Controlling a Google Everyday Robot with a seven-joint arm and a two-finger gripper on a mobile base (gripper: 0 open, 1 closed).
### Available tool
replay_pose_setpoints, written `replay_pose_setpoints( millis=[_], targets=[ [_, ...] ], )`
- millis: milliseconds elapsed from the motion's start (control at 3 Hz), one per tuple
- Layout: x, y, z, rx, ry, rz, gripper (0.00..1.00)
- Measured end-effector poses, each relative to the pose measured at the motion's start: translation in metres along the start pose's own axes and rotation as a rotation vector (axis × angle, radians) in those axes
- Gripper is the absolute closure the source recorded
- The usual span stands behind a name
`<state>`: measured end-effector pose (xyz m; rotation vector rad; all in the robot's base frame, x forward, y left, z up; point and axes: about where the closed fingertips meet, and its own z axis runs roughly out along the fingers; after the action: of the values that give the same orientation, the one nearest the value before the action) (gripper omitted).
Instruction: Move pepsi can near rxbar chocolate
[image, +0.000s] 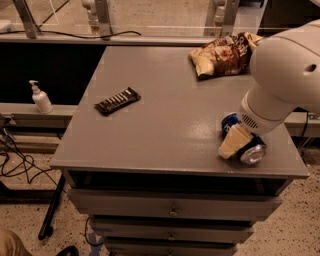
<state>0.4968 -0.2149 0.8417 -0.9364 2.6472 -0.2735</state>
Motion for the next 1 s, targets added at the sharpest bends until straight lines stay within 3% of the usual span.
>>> replay_pose_setpoints(
  millis=[333, 1000],
  targets=[
    [-0.003, 0.005, 0.007, -0.035, -0.012, 0.006, 0.42],
    [-0.022, 0.001, 0.0, -0.117, -0.109, -0.043, 0.88]
  ],
)
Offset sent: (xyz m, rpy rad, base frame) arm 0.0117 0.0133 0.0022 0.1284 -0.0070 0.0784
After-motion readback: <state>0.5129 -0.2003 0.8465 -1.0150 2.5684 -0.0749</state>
